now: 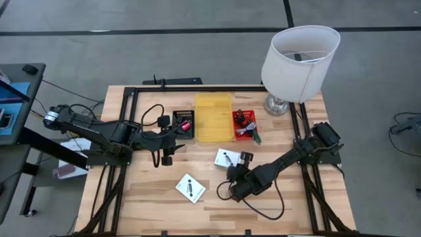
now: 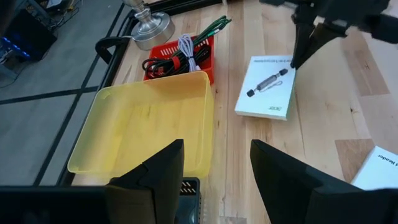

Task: Pick and place items into bin
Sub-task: Put the top card reader box into the yellow bin

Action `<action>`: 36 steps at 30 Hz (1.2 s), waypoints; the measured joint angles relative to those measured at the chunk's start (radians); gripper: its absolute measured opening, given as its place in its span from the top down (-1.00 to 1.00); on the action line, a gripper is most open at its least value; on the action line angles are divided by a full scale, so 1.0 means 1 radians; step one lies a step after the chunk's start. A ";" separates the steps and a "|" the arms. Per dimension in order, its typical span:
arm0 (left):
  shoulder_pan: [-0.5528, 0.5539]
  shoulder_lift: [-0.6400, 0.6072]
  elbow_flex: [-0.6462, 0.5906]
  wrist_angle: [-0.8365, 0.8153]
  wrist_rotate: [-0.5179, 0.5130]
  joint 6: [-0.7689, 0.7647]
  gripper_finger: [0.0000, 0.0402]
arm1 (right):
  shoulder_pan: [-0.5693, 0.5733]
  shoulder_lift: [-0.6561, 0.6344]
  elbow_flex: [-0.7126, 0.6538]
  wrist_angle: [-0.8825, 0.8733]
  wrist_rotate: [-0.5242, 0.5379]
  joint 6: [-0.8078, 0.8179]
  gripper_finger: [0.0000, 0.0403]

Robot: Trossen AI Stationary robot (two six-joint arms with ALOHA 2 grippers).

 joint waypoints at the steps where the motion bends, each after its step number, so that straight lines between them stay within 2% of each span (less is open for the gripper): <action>1: 0.000 0.000 0.000 0.000 0.000 0.000 0.11 | 0.003 0.000 0.020 -0.028 0.011 0.000 0.99; 15: 0.000 0.000 0.000 0.000 0.000 0.000 0.11 | -0.036 -0.004 0.226 -0.260 0.160 -0.152 0.99; 22: 0.000 0.000 0.000 0.000 0.000 0.000 0.11 | -0.137 -0.004 0.273 -0.272 0.168 -0.313 0.99; 26: 0.000 0.000 0.000 0.000 0.000 0.000 0.11 | -0.177 -0.005 0.276 -0.272 0.164 -0.345 1.00; 28: 0.000 0.000 0.000 0.000 0.000 0.001 0.11 | -0.181 -0.005 0.276 -0.270 0.150 -0.344 1.00; 36: 0.000 0.000 0.000 0.000 0.000 0.015 0.11 | -0.171 -0.006 0.276 -0.223 -0.050 -0.223 0.98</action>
